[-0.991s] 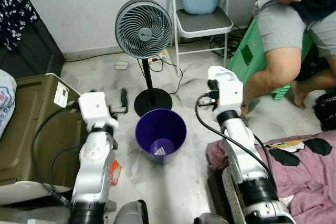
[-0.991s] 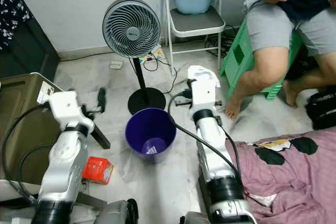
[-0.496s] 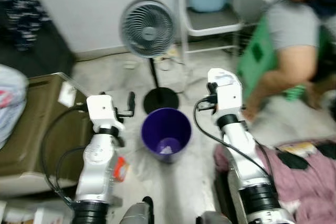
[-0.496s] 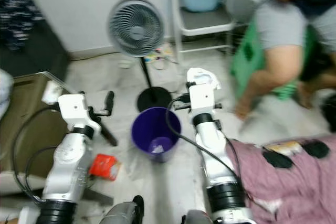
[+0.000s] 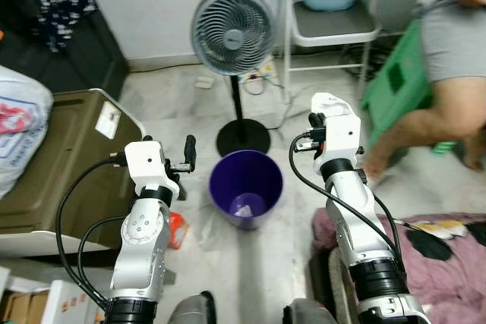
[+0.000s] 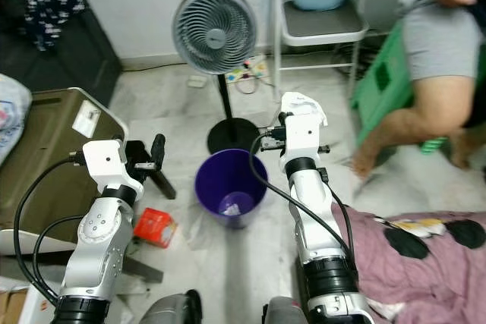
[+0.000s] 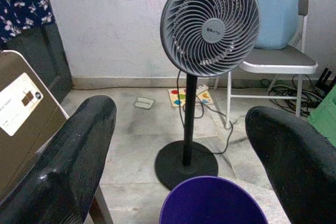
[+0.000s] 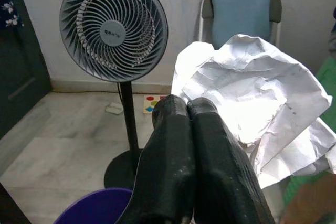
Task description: Clean up the room
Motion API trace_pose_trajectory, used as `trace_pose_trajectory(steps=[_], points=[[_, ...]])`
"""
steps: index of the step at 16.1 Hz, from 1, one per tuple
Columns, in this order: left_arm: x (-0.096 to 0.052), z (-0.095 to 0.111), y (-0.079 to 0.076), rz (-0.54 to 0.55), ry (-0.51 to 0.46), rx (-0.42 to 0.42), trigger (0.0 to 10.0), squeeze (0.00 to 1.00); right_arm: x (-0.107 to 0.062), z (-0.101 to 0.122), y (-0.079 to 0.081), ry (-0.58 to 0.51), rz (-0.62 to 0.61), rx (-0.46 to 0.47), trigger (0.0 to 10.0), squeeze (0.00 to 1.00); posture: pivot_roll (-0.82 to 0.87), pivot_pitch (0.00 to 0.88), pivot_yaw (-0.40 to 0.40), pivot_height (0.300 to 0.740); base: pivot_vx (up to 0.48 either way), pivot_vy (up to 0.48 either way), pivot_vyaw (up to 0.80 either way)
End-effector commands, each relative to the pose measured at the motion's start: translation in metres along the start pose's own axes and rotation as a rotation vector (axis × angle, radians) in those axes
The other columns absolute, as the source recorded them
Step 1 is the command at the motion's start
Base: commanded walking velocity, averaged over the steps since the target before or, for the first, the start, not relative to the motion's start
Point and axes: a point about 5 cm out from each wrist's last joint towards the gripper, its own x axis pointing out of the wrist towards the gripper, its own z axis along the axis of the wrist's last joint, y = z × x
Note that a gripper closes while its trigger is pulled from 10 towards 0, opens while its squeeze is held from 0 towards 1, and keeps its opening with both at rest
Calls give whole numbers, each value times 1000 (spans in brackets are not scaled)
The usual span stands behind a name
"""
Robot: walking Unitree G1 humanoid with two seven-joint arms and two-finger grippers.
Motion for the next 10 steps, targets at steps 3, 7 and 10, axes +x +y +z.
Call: trace_pose_trajectory(steps=[3, 7, 10], points=[[-5, 2, 12, 43, -5, 16, 10000, 0, 2, 0, 11, 11, 36, 20, 10000, 0, -135, 120, 53, 740, 0, 0, 0], [-2, 4, 11, 34, -10, 19, 10000, 0, 4, 2, 13, 4, 53, -24, 10000, 0, -137, 123, 53, 740, 0, 0, 400], [-2, 5, 11, 38, -14, 19, 10000, 0, 6, 2, 13, 3, 50, -21, 10000, 0, -135, 129, 52, 740, 0, 0, 800]])
